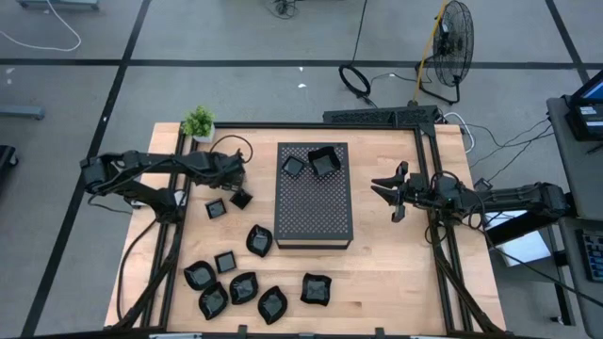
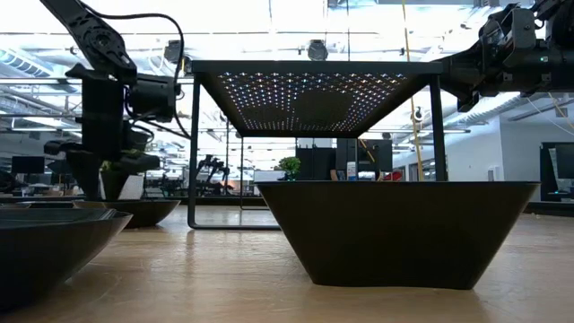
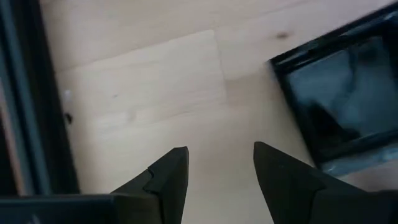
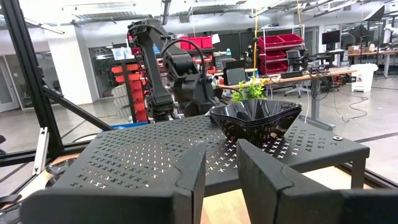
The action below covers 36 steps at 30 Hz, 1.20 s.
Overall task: Pick & Place Mini shaped plates
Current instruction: Stack the black square plate on top of the black square plate on the shelf
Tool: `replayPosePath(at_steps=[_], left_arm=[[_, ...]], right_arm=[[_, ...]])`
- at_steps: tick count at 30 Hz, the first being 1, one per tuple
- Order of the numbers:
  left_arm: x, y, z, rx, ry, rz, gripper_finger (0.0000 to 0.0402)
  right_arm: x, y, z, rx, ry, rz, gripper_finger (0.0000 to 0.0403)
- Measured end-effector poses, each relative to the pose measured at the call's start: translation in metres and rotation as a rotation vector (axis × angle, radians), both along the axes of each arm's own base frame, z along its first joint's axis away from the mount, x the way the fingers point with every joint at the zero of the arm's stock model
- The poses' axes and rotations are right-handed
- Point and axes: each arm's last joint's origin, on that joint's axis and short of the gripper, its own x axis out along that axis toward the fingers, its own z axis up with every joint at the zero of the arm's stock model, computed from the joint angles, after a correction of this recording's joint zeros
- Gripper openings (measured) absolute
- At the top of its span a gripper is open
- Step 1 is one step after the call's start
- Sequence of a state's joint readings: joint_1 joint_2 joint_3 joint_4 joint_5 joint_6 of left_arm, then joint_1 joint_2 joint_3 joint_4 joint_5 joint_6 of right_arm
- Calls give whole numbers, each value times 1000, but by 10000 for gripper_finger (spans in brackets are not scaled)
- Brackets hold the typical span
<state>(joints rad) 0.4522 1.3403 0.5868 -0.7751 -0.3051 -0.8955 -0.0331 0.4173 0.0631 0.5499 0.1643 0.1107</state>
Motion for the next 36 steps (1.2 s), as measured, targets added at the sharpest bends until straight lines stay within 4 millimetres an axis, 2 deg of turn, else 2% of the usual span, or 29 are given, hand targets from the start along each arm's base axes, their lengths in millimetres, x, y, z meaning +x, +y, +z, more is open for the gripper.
replayPosePath(at_steps=[5,13,17,26,36], left_arm=[[3,1,9,-2,18,8,186],[19,8,18,43,-203,11,186],[19,7,16,40,-214,45,186],[11,3,-2,41,-212,90,186],[13,5,-3,65,-242,56,186]], right_arm=[[0,0,0,-2,1,-1,77],[0,0,0,-2,0,-1,77],[0,0,0,-3,1,0,77],[0,0,0,-3,1,2,77],[0,0,0,0,0,3,77]])
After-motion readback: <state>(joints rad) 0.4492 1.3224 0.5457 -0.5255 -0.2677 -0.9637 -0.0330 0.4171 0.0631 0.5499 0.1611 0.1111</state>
